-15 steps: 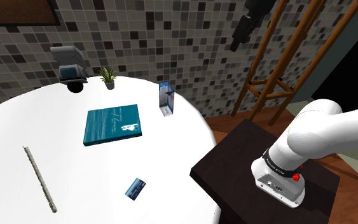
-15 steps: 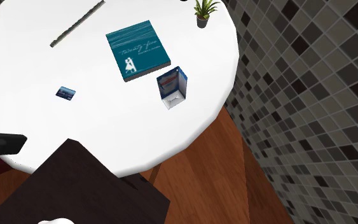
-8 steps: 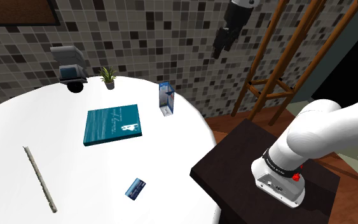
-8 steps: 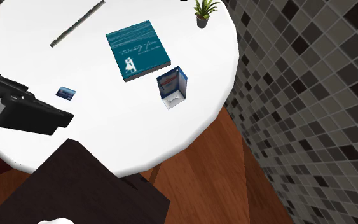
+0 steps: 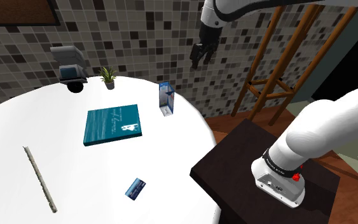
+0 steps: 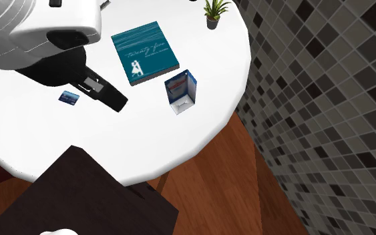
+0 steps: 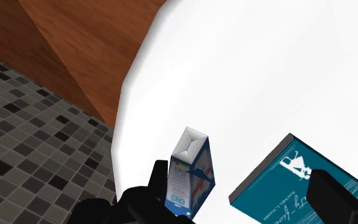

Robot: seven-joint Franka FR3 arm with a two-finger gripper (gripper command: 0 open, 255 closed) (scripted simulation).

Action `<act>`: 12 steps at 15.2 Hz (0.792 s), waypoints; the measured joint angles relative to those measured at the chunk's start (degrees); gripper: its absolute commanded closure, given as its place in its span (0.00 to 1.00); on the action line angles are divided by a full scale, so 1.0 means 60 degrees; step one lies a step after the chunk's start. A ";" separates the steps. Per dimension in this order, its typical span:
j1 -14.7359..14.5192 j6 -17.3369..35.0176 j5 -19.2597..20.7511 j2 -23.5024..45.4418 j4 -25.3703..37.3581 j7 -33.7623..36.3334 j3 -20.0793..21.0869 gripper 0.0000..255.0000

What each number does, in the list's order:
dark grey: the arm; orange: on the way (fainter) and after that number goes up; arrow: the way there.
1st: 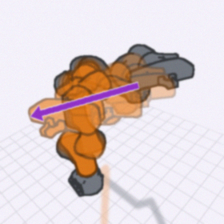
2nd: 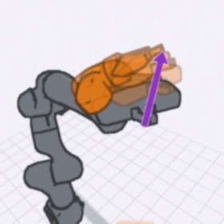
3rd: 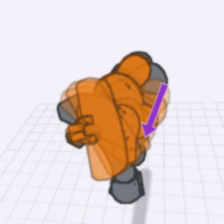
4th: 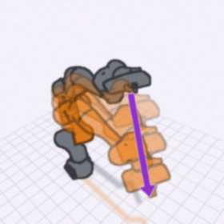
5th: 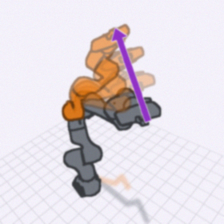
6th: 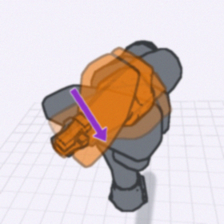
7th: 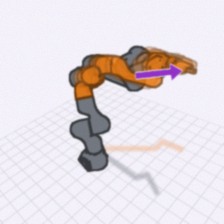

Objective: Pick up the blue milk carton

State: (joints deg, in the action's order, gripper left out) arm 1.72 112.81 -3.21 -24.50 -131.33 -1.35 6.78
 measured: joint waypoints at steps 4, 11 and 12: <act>0.0126 0.0685 0.0154 0.1483 0.0600 0.0422 0.0155 0.00; 0.0213 0.1733 0.0559 0.4061 0.1764 0.1271 0.0317 0.00; 0.0221 0.1792 0.0631 0.4451 0.2040 0.1376 0.0310 0.00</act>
State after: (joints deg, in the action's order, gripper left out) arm 3.04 123.56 0.58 2.21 -119.09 6.91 8.63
